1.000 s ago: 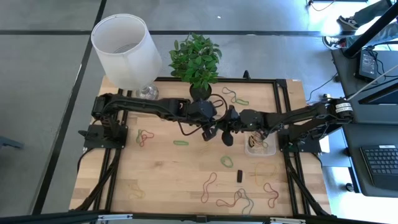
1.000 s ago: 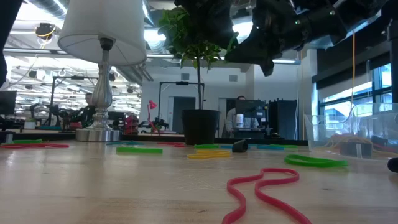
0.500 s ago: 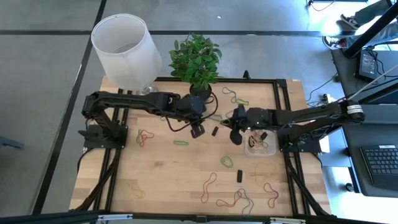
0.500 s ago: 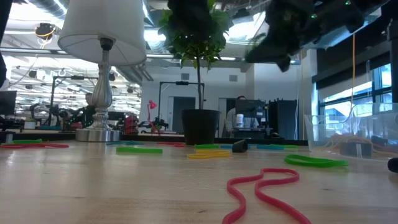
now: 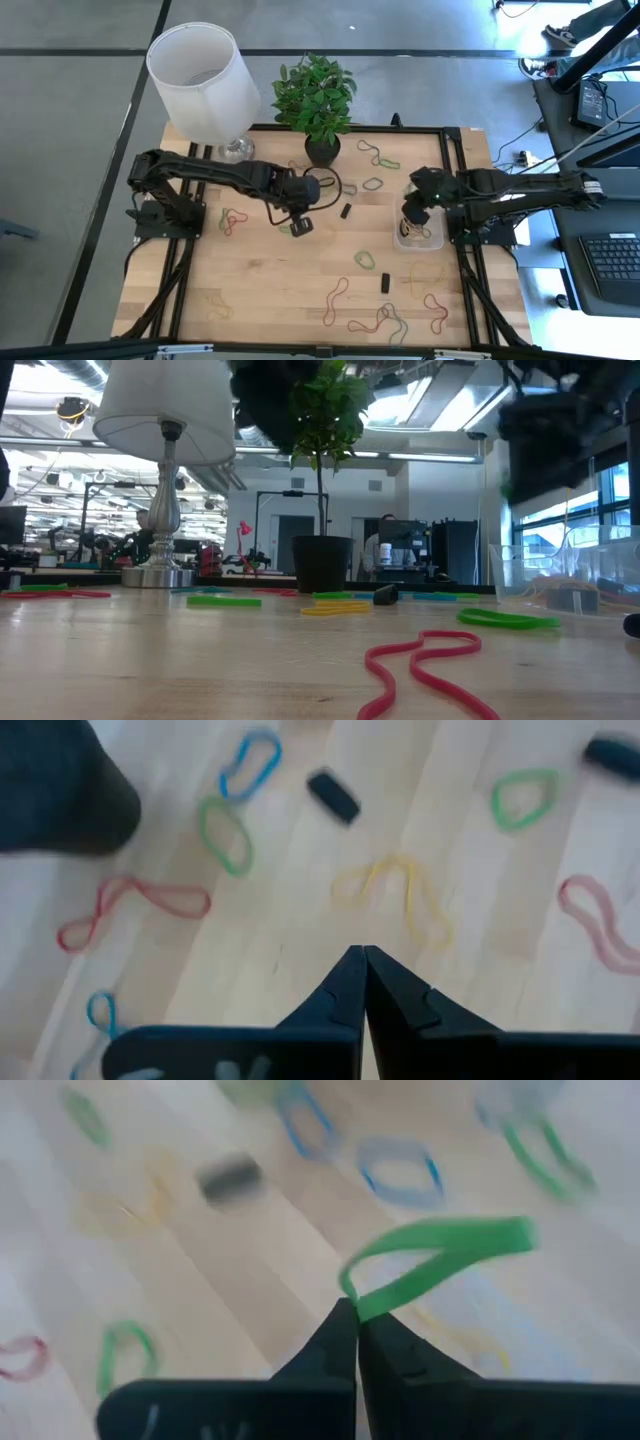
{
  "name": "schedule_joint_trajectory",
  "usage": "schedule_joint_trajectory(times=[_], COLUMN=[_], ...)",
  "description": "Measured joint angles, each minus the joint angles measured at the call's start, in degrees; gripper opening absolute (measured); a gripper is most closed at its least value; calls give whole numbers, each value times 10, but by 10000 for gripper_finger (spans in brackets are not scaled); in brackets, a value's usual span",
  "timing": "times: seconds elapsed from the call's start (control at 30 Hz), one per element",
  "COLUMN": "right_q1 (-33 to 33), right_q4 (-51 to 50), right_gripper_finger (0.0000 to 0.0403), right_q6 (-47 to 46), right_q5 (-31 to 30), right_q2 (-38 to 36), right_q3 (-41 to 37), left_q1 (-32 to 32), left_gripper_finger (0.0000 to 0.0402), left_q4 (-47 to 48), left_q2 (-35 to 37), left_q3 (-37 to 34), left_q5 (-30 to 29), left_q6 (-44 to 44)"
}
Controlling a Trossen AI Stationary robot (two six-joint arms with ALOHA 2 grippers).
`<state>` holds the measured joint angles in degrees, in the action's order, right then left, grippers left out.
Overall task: Pick and place rubber bands into bin
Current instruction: Put the green rubber band into the transparent bin
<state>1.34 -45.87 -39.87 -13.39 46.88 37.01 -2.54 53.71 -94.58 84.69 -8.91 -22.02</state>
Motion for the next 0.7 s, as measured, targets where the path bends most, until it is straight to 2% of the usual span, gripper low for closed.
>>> schedule_joint_trajectory(times=[0.07, 0.17, 0.27, 0.43, 0.53, 0.7], right_q1=[0, 0, 0, 0, 0, 0], right_q4=[-44, -88, -100, -97, -80, -75], right_gripper_finger=[2, 2, 2, 2, 2, 22], right_q6=[-31, -52, -63, -59, -48, -49], right_q5=[22, 59, 71, 75, 87, 79], right_q2=[2, 17, 39, 92, 123, 157], right_q3=[0, 0, 0, -1, -10, -19], left_q1=[-5, -11, -13, -6, -3, -5], left_gripper_finger=[2, 2, 2, 2, 2, 2], left_q4=[-10, -74, -164, -272, -304, -298], left_q2=[0, 10, 40, 109, 154, 217], left_q3=[-19, -61, -113, -206, -251, -300], left_q5=[1, 18, 37, 33, 25, 15], left_q6=[-2, 9, 22, 21, 4, -29])
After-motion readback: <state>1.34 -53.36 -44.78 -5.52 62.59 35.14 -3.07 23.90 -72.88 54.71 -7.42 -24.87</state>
